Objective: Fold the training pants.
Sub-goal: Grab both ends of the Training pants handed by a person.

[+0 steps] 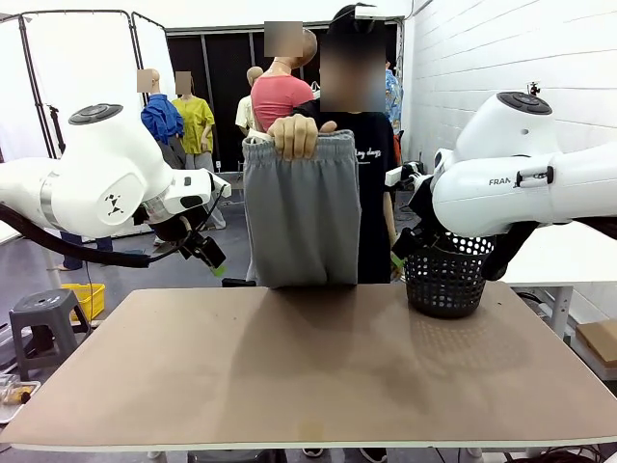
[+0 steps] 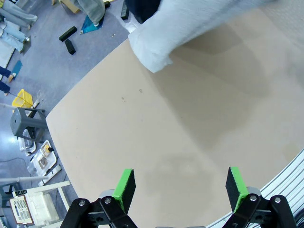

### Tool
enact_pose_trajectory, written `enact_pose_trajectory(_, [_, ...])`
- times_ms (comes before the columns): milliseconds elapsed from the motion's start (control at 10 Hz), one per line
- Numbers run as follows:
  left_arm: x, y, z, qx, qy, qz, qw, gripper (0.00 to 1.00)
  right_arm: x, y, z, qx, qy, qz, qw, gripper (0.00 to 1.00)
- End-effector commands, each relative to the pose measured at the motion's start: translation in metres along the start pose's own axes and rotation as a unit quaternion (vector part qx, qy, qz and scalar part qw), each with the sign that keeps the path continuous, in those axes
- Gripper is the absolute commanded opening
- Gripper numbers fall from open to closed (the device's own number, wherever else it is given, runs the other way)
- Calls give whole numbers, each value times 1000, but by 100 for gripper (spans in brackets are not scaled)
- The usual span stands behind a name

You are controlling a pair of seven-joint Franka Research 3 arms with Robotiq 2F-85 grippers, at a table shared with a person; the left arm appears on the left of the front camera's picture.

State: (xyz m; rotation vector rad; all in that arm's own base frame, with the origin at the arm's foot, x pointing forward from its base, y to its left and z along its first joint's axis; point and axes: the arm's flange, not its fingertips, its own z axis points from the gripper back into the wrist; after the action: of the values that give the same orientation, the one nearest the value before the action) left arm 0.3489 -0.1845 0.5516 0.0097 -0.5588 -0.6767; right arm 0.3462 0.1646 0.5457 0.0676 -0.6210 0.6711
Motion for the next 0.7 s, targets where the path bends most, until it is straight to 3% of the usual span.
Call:
enact_pose_trajectory(0, [0,1,0,0,0,1,1000,100,0,-1,0,0,0,-1,1000,100])
enact_pose_trajectory(600, [0,1,0,0,0,1,1000,100,0,-1,0,0,0,-1,1000,100])
